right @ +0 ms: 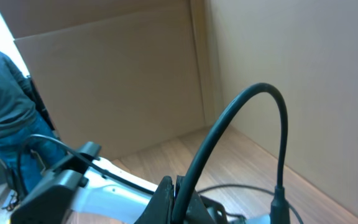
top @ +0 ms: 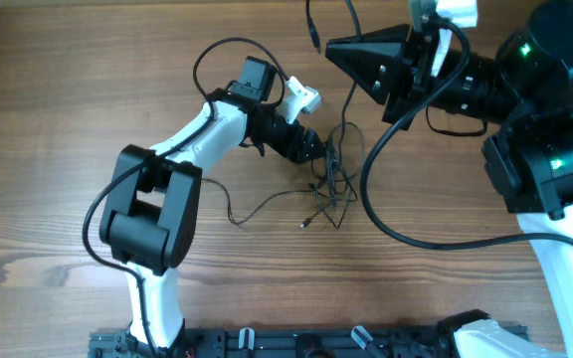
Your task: Untangle cables
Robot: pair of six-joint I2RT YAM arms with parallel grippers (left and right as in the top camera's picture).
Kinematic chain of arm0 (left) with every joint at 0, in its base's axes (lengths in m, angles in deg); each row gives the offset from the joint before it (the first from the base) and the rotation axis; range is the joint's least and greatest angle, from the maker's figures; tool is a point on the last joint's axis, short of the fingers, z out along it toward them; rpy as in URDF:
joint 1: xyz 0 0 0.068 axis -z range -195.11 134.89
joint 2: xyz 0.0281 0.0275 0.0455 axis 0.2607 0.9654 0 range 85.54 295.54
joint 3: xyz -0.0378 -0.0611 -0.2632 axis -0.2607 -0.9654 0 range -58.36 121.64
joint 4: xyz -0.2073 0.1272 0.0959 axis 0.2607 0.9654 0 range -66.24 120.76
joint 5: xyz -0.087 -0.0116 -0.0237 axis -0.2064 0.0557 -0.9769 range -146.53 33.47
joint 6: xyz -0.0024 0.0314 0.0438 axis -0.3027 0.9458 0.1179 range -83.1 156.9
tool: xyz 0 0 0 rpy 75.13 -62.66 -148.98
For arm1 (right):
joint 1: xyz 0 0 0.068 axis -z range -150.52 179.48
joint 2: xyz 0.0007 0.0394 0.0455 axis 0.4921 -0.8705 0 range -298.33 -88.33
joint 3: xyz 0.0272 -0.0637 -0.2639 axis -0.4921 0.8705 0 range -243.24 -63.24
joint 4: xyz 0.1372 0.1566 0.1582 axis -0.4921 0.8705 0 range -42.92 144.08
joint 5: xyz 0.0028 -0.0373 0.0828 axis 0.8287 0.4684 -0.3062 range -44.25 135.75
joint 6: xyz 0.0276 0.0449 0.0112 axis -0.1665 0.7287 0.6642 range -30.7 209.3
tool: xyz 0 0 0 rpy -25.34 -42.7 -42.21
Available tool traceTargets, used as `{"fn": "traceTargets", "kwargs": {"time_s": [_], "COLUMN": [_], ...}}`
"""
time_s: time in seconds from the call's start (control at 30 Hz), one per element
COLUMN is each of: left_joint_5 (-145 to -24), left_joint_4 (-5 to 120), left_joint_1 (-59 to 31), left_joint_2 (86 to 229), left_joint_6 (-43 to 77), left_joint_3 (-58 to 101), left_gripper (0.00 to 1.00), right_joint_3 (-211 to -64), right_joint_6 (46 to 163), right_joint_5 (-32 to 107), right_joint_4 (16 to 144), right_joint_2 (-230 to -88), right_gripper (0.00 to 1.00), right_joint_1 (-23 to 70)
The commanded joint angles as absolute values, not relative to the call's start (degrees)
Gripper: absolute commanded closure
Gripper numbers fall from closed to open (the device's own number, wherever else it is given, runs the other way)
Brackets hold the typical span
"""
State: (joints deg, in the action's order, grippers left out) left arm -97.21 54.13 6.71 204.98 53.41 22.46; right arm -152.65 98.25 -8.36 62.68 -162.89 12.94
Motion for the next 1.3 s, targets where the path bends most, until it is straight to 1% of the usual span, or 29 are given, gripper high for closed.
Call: {"fn": "traceTargets", "kwargs": {"time_s": [0.0, 0.03, 0.07, 0.1, 0.13, 0.3, 0.33, 0.6, 0.8, 0.97, 1.0, 1.07, 1.13, 1.17, 1.2, 1.23, 1.27], "left_joint_5": [-101.5, -103.3, -104.1, -105.6, -107.4, -118.9, -119.6, -119.2, -111.9, -111.9, -111.9, -106.7, -101.1, -98.0, -95.4, -93.0, -90.6], "left_joint_4": [54.2, 54.1, 53.9, 53.7, 53.6, 54.0, 53.9, 56.8, 60.0, 56.0, 53.8, 48.3, 46.3, 45.5, 45.1, 44.9, 45.0], "left_joint_1": [7.5, 7.6, 7.6, 7.6, 7.5, 7.4, 7.4, 7.0, 8.1, 9.9, 10.3, 11.5, 12.2, 12.4, 12.5, 12.5, 12.4], "left_joint_2": [207.3, 207.3, 207.3, 207.3, 207.3, 207.3, 207.3, 207.3, 207.3, 207.3, 207.3, 207.3, 207.3, 207.3, 207.3, 207.3, 207.3], "left_joint_6": [52.5, 52.5, 52.5, 52.8, 53.3, 58.0, 58.0, 59.2, 59.2, 56.8, 54.8, 47.9, 43.6, 41.5, 39.8, 38.4, 37.0], "left_joint_3": [22.2, 22.2, 22.2, 22.2, 22.2, 22.2, 22.2, 22.2, 22.2, 22.2, 22.2, 22.2, 22.2, 22.2, 22.2, 22.2, 22.2], "left_gripper": [0.11, 0.07, 0.06, 0.02, 0.0, 0.0, 0.0, 0.0, 0.0, 0.01, 0.03, 0.28, 0.64, 0.8, 0.9, 0.96, 0.96], "right_joint_3": [-154.1, -154.1, -154.1, -154.1, -154.1, -154.1, -154.1, -154.1, -154.1, -154.1, -154.1, -154.1, -154.1, -154.1, -154.1, -154.1, -154.1], "right_joint_6": [98.5, 98.5, 98.6, 98.6, 98.6, 98.7, 98.7, 98.7, 98.3, 98.5, 98.5, 98.5, 98.5, 98.5, 98.5, 98.5, 98.5], "right_joint_5": [-10.5, -10.5, -10.5, -10.5, -10.5, -10.5, -10.5, -10.5, -10.5, -10.8, -11.0, -11.4, -11.9, -12.5, -12.7, -12.9, -12.9], "right_joint_4": [61.9, 61.9, 61.9, 61.8, 61.7, 61.6, 61.7, 61.7, 61.7, 61.7, 61.7, 61.7, 61.7, 61.7, 61.8, 62.0, 62.2], "right_joint_2": [-162.0, -162.0, -162.0, -162.0, -162.0, -162.0, -162.0, -162.0, -162.0, -162.0, -162.0, -162.0, -162.0, -162.0, -162.0, -162.0, -162.0], "right_gripper": [0.96, 0.96, 0.96, 0.96, 0.96, 0.96, 0.96, 0.96, 0.96, 0.96, 0.96, 0.96, 0.96, 0.96, 0.96, 0.96, 0.96], "right_joint_1": [13.2, 13.2, 13.2, 13.2, 13.2, 13.2, 13.2, 13.4, 13.4, 13.4, 13.4, 13.4, 13.4, 13.4, 13.4, 13.4, 13.4]}}
